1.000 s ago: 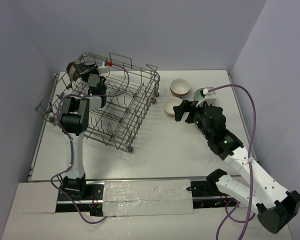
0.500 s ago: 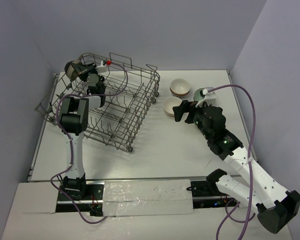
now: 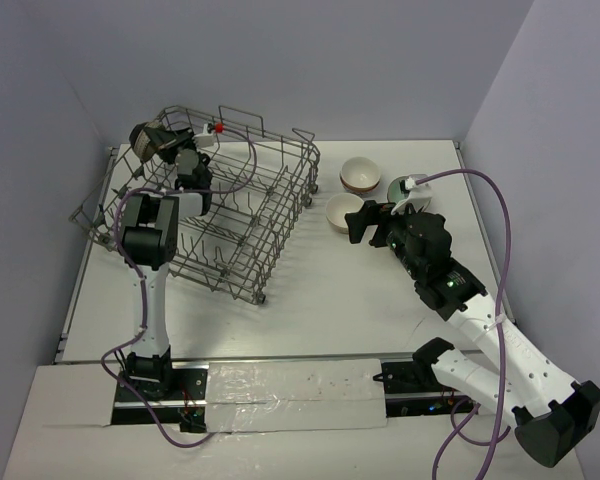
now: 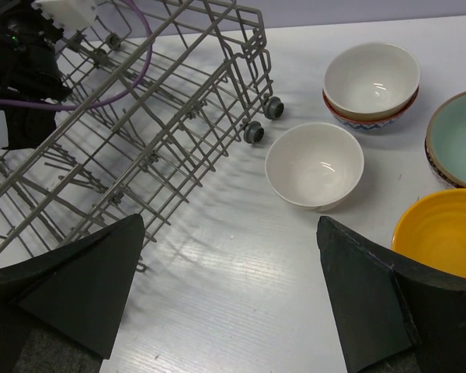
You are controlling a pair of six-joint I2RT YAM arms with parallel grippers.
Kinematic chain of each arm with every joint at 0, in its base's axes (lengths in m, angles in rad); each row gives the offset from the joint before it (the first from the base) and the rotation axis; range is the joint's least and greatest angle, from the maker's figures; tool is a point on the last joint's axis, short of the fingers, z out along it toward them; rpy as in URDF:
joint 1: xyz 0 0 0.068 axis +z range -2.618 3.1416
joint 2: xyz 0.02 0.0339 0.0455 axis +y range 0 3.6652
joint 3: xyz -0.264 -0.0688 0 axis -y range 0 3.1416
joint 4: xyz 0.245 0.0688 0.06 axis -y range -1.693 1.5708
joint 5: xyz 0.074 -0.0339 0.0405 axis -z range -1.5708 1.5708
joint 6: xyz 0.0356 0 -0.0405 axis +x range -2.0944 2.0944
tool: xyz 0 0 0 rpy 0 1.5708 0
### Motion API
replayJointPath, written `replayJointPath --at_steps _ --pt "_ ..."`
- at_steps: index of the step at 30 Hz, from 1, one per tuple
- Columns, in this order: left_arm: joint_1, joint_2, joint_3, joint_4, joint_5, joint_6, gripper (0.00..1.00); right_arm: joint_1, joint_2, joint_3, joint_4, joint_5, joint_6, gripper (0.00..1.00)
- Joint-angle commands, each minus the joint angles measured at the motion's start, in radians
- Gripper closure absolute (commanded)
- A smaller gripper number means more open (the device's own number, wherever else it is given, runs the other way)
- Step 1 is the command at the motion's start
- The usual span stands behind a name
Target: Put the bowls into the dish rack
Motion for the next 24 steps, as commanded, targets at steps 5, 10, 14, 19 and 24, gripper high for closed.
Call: replayJointPath --at_steps 5,10,14,19,24 --pt "-0.002 0.045 -0.013 0.066 -0.029 0.042 1.0 0.0 -0.001 -0.006 0.042 -0.001 0.008 0.01" --pt "-0.008 0.062 -0.004 0.058 -0.034 0.042 1.0 -0.001 -0.004 -0.008 0.045 -0.008 0.008 0.01" --pt "-0.009 0.068 0.007 0.04 -0.042 0.037 0.98 0.0 -0.009 -0.011 0.048 -0.005 0.008 0.01" --pt "-0.011 0.065 0.004 0.032 -0.04 0.023 0.85 -0.001 -0.007 -0.013 0.05 -0.005 0.008 0.01" --pt "-0.012 0.048 0.002 0.001 -0.046 -0.021 0.79 0.0 -0.01 -0.014 0.051 -0.005 0.007 0.01"
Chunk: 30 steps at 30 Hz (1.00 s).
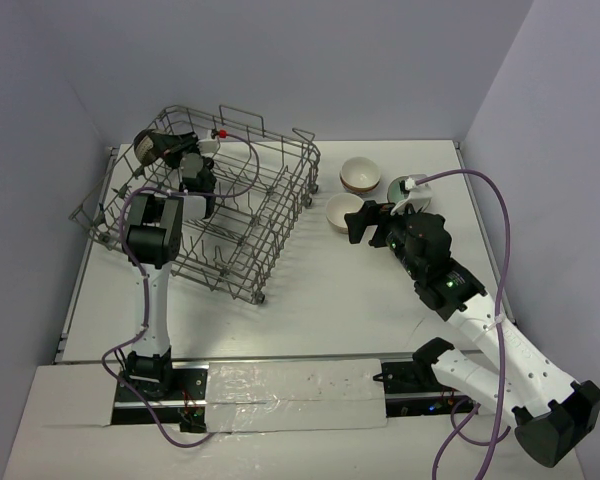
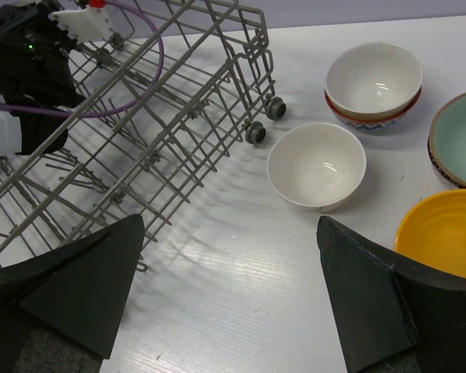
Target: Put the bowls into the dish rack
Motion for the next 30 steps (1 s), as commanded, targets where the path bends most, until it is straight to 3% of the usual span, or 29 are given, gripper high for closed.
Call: replayJointPath --at_steps 1,9,13,21,30 --pt "0.004 0.007 0.003 -0.025 -0.02 -0.068 0.78 -0.002 -0.01 -0.007 0.043 -0.001 0.003 0.01" --pt "0.004 -0.007 0.016 -0.06 -0.034 -0.114 0.67 0.0 -0.015 -0.009 0.045 -0.002 0.003 0.01" --pt "0.004 -0.019 0.036 -0.115 -0.054 -0.16 0.66 -0.002 -0.015 -0.01 0.046 -0.002 0.003 0.01" --pt "0.004 -0.013 0.084 -0.134 -0.086 -0.206 0.93 -0.002 -0.017 -0.01 0.048 -0.002 0.002 0.01" --pt "0.005 -0.019 0.176 -0.221 -0.158 -0.256 1.0 0.0 -0.021 -0.01 0.048 -0.004 0.003 0.01"
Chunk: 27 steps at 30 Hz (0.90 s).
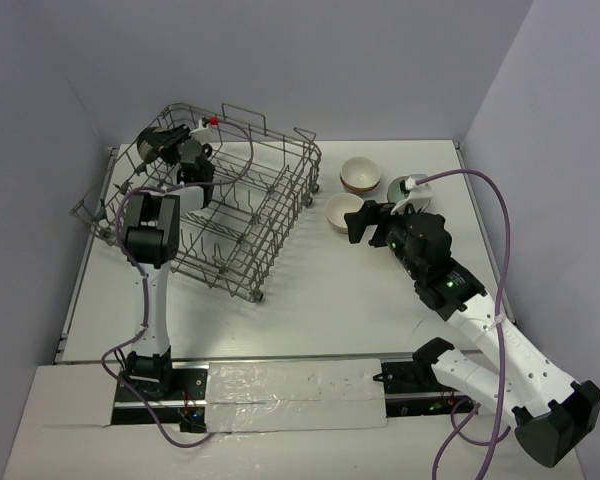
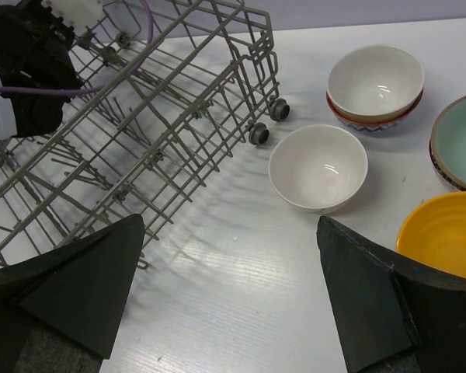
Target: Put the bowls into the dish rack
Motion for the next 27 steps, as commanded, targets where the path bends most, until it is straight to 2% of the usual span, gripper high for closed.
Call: replayJointPath --at_steps 1,10,27 --pt "-0.003 -0.021 0.084 -0.02 -0.049 -0.083 1.0 -0.001 -0.019 -0.012 0.041 -0.008 0.005 0.01" --pt "0.004 0.025 0.196 -0.106 -0.124 -0.138 1.0 -0.001 -0.006 -0.007 0.037 -0.013 0.006 0.01" --pt "0.012 0.075 0.255 -0.028 -0.188 -0.077 1.0 -0.001 -0.009 -0.016 0.047 -0.02 0.008 0.01"
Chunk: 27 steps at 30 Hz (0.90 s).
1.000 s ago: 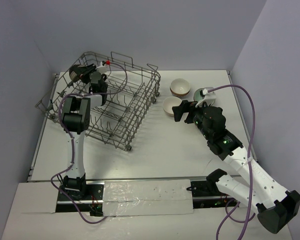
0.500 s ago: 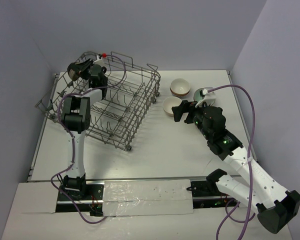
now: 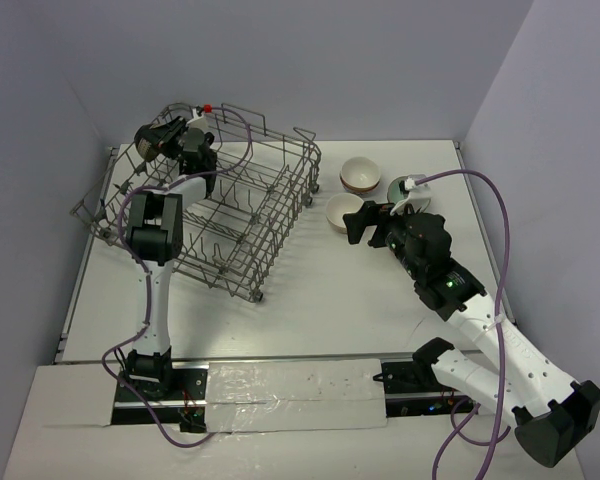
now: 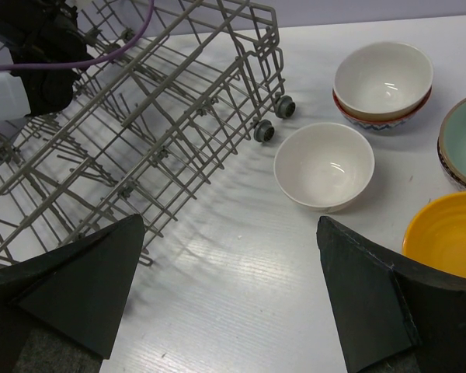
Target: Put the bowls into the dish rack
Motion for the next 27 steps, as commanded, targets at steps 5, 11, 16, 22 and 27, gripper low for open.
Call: replayJointPath --at_steps 5,11,16,22,27 --pt "0.017 0.011 0.078 0.171 -0.042 0.044 1.0 -0.001 -0.01 -0.014 0.046 -0.004 -0.001 0.0" --pt "0.019 -0.009 0.119 0.183 -0.045 0.058 1.0 -0.001 -0.01 -0.014 0.046 -0.007 -0.001 0.0" --pt "0.019 -0.032 0.139 0.142 -0.048 0.029 1.0 -0.001 -0.012 -0.014 0.049 -0.01 -0.001 0.0" --pt "0.019 -0.046 0.139 0.134 -0.054 0.024 1.0 -0.001 -0.012 -0.016 0.051 -0.014 0.001 0.0" --pt "0.019 -0.054 0.113 0.205 -0.045 0.05 1.0 0.0 -0.007 -0.013 0.049 -0.017 0.001 0.0"
